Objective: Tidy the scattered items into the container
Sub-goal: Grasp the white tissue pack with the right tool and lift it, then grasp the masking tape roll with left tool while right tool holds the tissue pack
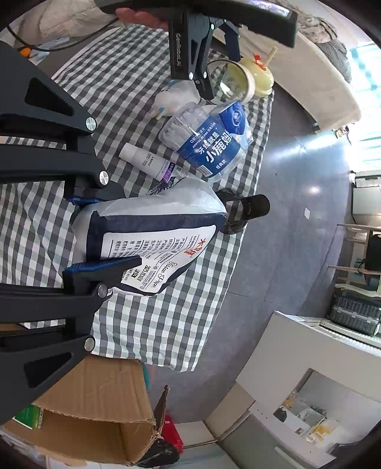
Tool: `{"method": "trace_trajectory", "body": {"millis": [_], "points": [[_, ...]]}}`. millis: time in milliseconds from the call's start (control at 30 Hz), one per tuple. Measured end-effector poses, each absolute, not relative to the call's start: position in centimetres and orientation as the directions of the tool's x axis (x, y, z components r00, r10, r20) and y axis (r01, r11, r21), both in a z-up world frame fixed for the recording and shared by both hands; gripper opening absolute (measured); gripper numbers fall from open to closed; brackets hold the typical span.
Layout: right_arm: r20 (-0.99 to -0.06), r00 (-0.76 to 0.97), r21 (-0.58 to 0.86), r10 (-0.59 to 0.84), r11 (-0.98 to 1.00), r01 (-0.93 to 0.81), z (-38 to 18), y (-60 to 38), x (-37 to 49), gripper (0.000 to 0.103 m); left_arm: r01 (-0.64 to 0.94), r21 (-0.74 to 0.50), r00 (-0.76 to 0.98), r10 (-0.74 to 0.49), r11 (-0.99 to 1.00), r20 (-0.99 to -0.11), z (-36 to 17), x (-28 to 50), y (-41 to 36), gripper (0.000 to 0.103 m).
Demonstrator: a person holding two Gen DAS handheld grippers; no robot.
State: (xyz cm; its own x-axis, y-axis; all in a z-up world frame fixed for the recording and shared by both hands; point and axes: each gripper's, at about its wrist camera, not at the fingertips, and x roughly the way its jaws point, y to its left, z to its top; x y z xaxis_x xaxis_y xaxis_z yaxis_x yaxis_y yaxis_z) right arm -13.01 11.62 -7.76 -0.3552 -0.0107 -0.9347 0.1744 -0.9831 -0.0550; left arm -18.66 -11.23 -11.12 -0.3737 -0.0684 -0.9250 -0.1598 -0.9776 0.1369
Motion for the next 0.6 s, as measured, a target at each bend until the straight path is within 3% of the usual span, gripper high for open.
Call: {"method": "trace_trajectory", "body": {"millis": [133, 267, 333, 400, 533, 600], "points": [[-0.932, -0.362, -0.042, -0.027, -0.982, 0.182, -7.4, 11.7, -12.7, 0.028, -0.157, 0.178, -0.364, -0.111, -0.971, -0.925, -11.8, -19.3, -11.5, 0.103], [-0.927, -0.373, -0.036, -0.037, -0.982, 0.187, -6.8, 11.8, -12.3, 0.028, -0.144, 0.138, -0.338, -0.082, -0.98, -0.937, -11.9, -18.8, -11.5, 0.102], [-0.923, -0.383, -0.036, -0.04, -0.981, 0.19, -6.5, 11.8, -12.0, 0.028, -0.126, 0.145, -0.362, -0.09, -0.981, -0.928, -11.2, -18.2, -11.6, 0.086], [-0.921, -0.387, -0.038, -0.041, -0.98, 0.193, -6.2, 11.9, -11.8, 0.028, -0.097, 0.218, -0.397, -0.163, -0.971, -0.903, -9.9, -16.9, -11.7, 0.036], [-0.911, -0.409, -0.025, -0.053, -0.983, 0.182, -5.4, 12.4, -11.3, 0.028, -0.102, 0.047, -0.385, -0.004, -0.994, -0.923, -7.6, -15.9, -13.4, 0.026], [-0.907, -0.418, -0.023, -0.056, -0.983, 0.181, -5.0, 12.5, -11.0, 0.028, -0.097, 0.06, -0.412, -0.015, -0.993, -0.911, -6.6, -15.3, -13.6, 0.024]]}}
